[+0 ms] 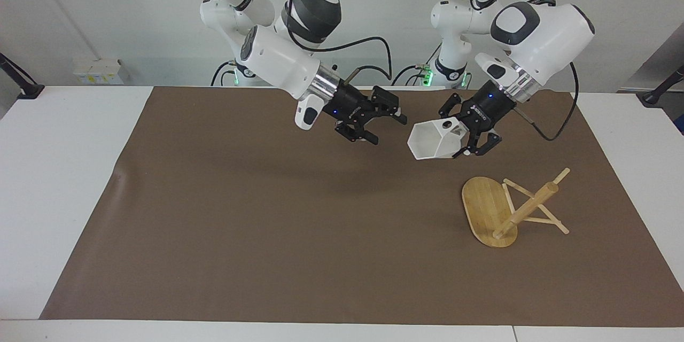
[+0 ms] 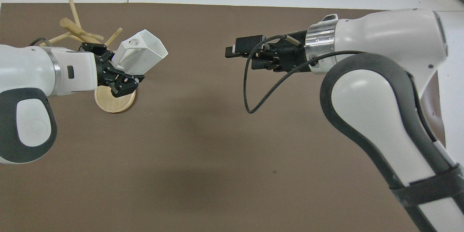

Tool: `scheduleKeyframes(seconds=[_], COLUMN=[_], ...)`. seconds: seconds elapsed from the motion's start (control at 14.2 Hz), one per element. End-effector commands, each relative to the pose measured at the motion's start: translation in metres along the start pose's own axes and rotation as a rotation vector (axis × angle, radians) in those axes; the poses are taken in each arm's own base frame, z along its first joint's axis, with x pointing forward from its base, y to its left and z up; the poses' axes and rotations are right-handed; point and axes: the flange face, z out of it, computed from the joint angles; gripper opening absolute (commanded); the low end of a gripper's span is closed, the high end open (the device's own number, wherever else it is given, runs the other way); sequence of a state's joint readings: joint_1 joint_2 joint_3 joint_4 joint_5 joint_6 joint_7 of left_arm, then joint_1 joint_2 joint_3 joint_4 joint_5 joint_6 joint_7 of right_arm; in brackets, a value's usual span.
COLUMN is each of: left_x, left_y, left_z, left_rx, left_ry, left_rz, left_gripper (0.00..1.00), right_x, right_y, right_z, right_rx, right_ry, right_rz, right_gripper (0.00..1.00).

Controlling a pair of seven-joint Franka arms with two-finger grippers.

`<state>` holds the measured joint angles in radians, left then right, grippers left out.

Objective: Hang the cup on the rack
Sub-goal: 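Move the cup with the left gripper over the rack while the right gripper retracts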

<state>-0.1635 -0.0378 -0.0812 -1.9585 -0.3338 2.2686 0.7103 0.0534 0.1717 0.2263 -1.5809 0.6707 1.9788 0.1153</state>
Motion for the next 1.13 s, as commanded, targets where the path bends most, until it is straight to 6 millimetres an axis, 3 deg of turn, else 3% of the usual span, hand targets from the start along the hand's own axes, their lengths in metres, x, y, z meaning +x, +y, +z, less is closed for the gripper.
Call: scheduleKeyframes(seconds=[0.0, 0.28, 0.49, 0.78, 0.99, 1.06], left_x=[-0.001, -0.007, -0.005, -0.004, -0.004, -0.004], left_y=[0.003, -0.010, -0.018, -0.029, -0.036, -0.038], left_z=[-0.003, -0.003, 0.008, 0.021, 0.035, 0.037], left_rx=[0.043, 0.052, 0.075, 0.099, 0.119, 0.123], left_ry=[-0.008, -0.009, 0.024, 0.052, 0.070, 0.077], left_rz=[-0.028, -0.102, -0.272, -0.289, -0.332, -0.344], left_gripper=[0.00, 0.00, 0.00, 0.00, 0.00, 0.00], right_x=[-0.001, -0.008, -0.010, -0.012, -0.009, -0.009], right_y=[0.022, 0.049, 0.085, 0.122, 0.168, 0.174], right_z=[-0.035, -0.068, -0.097, -0.130, -0.169, -0.175], right_rx=[-0.164, -0.431, -0.547, -0.727, -0.758, -0.759], right_ry=[-0.012, -0.032, -0.056, -0.086, -0.042, -0.034], right_rz=[-0.024, -0.123, -0.074, -0.070, 0.026, 0.041], right_gripper=[1.00, 1.00, 1.00, 1.00, 1.00, 1.00])
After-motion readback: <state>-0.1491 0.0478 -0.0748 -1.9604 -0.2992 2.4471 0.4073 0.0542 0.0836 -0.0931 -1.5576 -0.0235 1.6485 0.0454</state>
